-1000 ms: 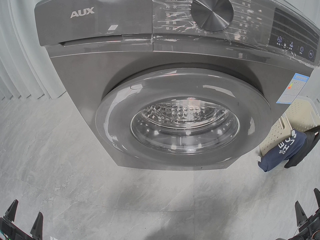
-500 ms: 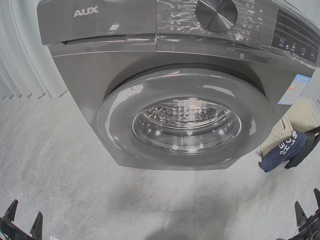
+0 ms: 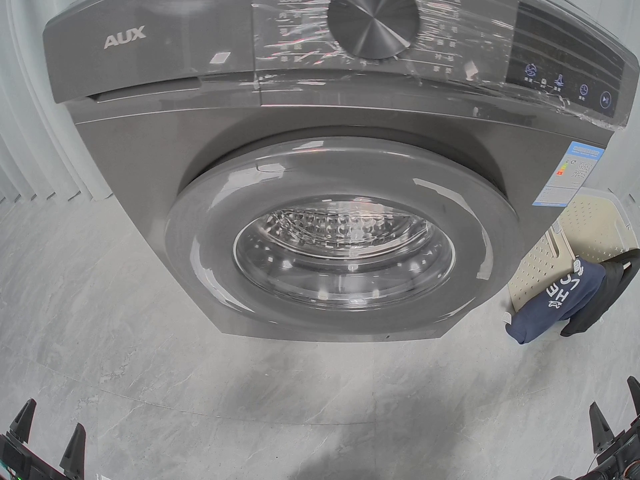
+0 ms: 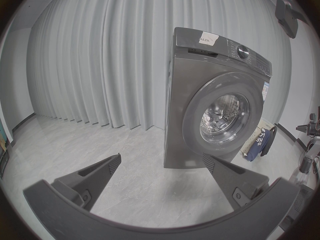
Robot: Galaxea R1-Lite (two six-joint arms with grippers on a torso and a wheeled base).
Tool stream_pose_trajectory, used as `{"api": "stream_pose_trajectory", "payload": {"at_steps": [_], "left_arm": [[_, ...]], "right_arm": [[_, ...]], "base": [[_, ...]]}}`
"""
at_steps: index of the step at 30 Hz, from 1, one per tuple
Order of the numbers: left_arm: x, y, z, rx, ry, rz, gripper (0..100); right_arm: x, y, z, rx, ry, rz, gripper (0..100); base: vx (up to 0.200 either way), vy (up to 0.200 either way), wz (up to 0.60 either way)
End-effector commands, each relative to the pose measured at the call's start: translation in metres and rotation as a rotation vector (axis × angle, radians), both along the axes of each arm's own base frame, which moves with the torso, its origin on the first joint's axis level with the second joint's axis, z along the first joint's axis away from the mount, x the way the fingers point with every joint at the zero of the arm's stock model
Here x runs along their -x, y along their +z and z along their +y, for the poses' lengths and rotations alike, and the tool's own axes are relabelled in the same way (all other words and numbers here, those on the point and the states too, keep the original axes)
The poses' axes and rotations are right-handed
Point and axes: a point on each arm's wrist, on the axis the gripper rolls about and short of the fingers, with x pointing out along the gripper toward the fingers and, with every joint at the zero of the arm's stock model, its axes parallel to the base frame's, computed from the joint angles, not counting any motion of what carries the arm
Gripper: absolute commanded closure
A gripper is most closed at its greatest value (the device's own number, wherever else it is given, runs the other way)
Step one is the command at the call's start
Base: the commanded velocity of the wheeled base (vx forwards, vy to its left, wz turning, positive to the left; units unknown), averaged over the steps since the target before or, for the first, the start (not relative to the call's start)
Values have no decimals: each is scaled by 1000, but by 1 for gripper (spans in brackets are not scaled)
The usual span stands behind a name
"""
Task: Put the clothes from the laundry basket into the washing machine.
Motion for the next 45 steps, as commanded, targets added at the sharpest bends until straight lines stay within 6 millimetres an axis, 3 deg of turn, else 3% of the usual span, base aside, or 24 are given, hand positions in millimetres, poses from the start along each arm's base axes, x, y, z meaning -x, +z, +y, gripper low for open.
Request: {"api": "stream_pose_trajectory", "payload": {"at_steps": [1, 7, 22, 29, 35, 37, 38, 39, 40, 41, 44, 45], "left_arm": [[0, -4, 0, 1, 0, 3, 0], [0, -4, 0, 1, 0, 3, 0], [0, -4, 0, 1, 0, 3, 0], [0, -4, 0, -1, 0, 3, 0], [0, -4, 0, -1, 0, 3, 0], [0, -4, 0, -1, 0, 3, 0], [0, -4, 0, -2, 0, 1, 0], [0, -4, 0, -2, 0, 1, 0], [0, -4, 0, -4, 0, 1, 0], [0, -4, 0, -4, 0, 1, 0], [0, -4, 0, -4, 0, 1, 0], [0, -4, 0, -4, 0, 1, 0]], "right_arm": [[0, -5, 0, 0, 1, 0, 0], [0, -5, 0, 0, 1, 0, 0], [0, -5, 0, -3, 2, 0, 0], [0, -5, 0, 3, 1, 0, 0], [0, -4, 0, 12, -7, -7, 0], [10, 34, 0, 11, 9, -139, 0], [11, 67, 0, -16, 19, -161, 0], [6, 78, 0, -39, 31, -140, 0], [0, 83, 0, -59, 44, -114, 0], [-19, 88, 0, -103, 86, -12, 0], [-60, 83, 6, -125, 176, 187, 0], [-62, 83, 6, -125, 180, 196, 0]], "base": [[200, 0, 0], [200, 0, 0], [0, 0, 0], [200, 0, 0], [0, 0, 0], [0, 0, 0], [0, 0, 0], [0, 0, 0], [0, 0, 0], [0, 0, 0], [0, 0, 0], [0, 0, 0]]}}
